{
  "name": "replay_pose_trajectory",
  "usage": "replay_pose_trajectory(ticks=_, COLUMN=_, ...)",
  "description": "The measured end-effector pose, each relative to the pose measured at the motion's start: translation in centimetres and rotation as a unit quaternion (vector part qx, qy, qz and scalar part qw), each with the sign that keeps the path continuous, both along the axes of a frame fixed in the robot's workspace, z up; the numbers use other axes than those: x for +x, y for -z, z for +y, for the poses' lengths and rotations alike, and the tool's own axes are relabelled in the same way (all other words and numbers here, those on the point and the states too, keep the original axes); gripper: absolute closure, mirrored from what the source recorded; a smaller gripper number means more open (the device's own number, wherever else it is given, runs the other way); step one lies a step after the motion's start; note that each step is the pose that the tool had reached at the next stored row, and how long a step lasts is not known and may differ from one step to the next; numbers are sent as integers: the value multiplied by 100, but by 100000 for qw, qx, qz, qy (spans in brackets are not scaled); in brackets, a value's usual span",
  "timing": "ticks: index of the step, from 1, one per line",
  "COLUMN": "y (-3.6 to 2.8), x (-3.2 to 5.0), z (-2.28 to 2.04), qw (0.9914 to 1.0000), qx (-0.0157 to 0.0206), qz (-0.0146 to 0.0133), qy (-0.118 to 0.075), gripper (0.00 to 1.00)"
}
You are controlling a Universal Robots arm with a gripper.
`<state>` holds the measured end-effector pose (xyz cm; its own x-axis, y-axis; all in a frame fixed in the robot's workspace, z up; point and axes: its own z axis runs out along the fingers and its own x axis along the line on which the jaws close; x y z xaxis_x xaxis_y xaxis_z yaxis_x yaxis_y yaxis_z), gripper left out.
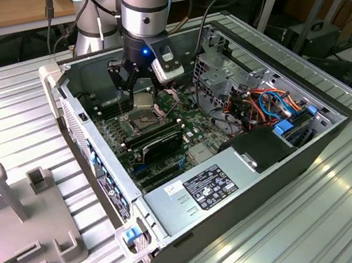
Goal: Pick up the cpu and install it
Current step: 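Place the cpu into insertion slot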
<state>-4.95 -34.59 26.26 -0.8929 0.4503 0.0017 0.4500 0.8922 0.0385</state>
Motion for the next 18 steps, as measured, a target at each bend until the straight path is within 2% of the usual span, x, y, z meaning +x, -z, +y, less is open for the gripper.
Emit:
replay_pose_trajectory(ticks=7, y=0, x=0, z=0, qw=100000, qx=0, qz=2, qy=311, gripper=45)
replay_pose_trajectory(ticks=11, y=4, x=0, z=0, qw=99941, qx=0, qz=2, qy=3420, gripper=45)
replay_pose_trajectory(ticks=15, y=9, x=0, z=0, qw=99738, qx=0, qz=3, qy=7234, gripper=45)
replay_pose_trajectory(ticks=17, y=14, x=0, z=0, qw=99508, qx=0, qz=0, qy=9904, gripper=45)
replay_pose_trajectory(ticks=18, y=15, x=0, z=0, qw=99436, qx=-1, qz=2, qy=10604, gripper=45)
